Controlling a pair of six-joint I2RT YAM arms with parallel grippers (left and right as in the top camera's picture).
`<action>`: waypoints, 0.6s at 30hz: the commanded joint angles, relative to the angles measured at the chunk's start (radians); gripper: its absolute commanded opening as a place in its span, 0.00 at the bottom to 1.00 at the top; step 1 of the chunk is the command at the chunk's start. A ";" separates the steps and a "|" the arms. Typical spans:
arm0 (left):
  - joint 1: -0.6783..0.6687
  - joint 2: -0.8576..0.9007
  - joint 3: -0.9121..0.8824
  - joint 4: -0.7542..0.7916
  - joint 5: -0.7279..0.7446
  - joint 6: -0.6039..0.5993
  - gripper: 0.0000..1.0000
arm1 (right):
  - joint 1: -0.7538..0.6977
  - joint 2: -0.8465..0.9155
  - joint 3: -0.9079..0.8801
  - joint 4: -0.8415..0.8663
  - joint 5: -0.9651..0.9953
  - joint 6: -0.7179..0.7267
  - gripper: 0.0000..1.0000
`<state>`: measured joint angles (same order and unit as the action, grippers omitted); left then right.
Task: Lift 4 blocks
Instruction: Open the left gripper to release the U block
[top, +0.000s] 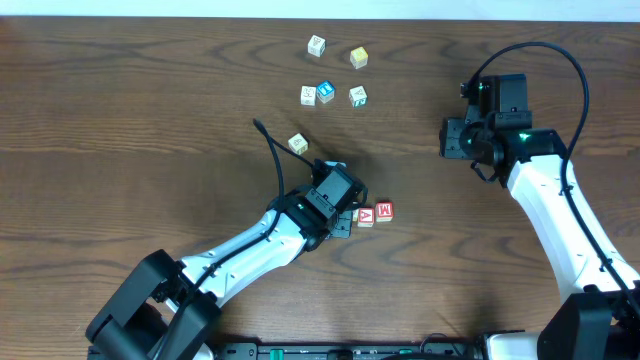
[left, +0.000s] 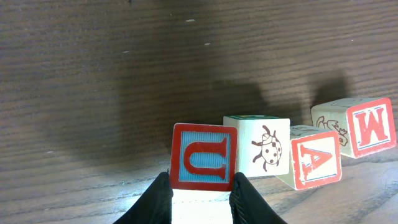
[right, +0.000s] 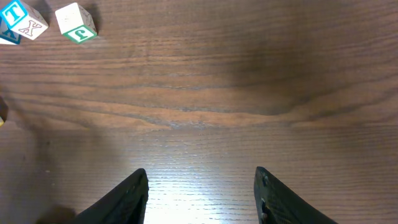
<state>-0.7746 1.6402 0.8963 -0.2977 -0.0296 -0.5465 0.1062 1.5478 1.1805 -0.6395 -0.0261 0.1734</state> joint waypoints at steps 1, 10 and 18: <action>-0.001 0.010 -0.012 0.000 -0.016 -0.006 0.26 | 0.002 0.011 -0.011 0.000 0.010 -0.014 0.52; -0.001 0.010 -0.012 0.000 -0.016 -0.006 0.34 | 0.002 0.011 -0.011 0.000 0.010 -0.014 0.52; -0.001 0.010 -0.012 0.000 -0.016 -0.005 0.39 | 0.002 0.011 -0.011 0.000 0.010 -0.014 0.52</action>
<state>-0.7746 1.6402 0.8963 -0.2955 -0.0299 -0.5503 0.1062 1.5478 1.1805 -0.6395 -0.0261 0.1734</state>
